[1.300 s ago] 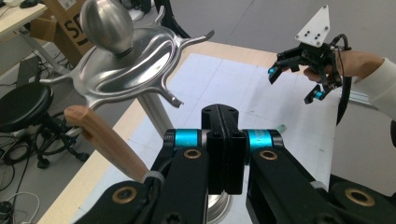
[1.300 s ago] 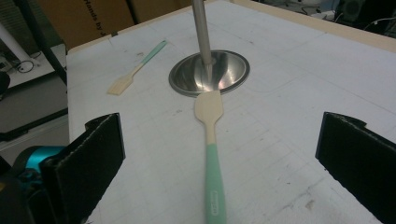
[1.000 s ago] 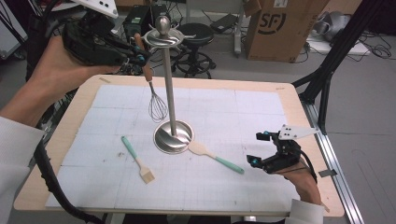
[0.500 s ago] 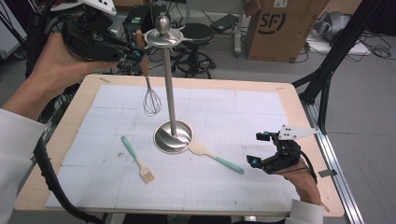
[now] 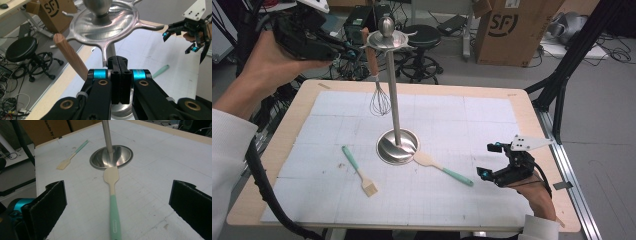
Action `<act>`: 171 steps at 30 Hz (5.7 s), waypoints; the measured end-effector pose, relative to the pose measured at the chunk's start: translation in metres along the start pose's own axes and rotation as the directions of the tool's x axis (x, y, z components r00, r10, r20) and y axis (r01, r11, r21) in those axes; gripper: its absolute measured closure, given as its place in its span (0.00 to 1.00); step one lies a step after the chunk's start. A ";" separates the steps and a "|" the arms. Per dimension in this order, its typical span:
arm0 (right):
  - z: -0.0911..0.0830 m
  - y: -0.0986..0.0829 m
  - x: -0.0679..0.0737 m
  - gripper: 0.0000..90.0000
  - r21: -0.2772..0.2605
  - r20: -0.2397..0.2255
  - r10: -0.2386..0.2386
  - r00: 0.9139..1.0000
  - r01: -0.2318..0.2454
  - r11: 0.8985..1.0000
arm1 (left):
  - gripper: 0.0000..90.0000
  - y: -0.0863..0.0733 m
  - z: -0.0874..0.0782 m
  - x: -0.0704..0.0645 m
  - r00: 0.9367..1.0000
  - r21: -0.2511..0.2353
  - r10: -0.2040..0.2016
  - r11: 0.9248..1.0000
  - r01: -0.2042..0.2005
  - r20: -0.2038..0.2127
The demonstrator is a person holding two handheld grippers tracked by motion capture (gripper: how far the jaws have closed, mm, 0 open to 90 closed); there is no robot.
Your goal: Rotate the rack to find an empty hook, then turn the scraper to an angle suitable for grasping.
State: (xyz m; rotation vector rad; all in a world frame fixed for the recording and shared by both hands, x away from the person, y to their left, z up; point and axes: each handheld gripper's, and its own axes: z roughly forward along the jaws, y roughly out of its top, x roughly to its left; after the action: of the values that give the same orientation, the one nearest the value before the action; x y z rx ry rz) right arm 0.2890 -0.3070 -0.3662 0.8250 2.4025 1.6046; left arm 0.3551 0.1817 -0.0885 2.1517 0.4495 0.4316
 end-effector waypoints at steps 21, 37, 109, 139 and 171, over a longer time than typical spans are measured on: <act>-0.003 -0.002 0.000 0.00 0.004 0.014 0.000 1.000 0.000 1.000 | 0.67 -0.071 -0.015 -0.008 1.000 -0.035 0.000 0.999 0.001 0.027; -0.005 0.001 0.000 0.00 -0.012 0.015 0.000 1.000 0.000 1.000 | 0.02 -0.152 -0.003 -0.031 0.995 -0.073 0.011 0.997 -0.003 0.104; 0.015 0.041 0.024 0.05 0.061 -0.060 -0.184 0.981 0.187 0.980 | 0.02 -0.280 0.063 -0.065 0.990 -0.170 -0.042 0.983 0.065 0.138; 0.057 0.049 0.027 0.73 0.347 -0.171 -0.232 0.957 0.279 0.896 | 0.02 -0.283 0.061 -0.063 0.990 -0.168 -0.048 0.983 0.070 0.130; 0.099 0.009 0.020 0.99 0.599 -0.211 -0.231 0.950 0.313 0.738 | 0.02 -0.284 0.061 -0.063 0.991 -0.160 -0.049 0.985 0.069 0.125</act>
State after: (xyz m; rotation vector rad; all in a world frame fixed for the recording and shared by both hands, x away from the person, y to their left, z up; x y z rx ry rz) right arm 0.3152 -0.2134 -0.3960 0.4022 3.0211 0.7465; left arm 0.2824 0.2684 -0.3635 1.9875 0.3948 0.2922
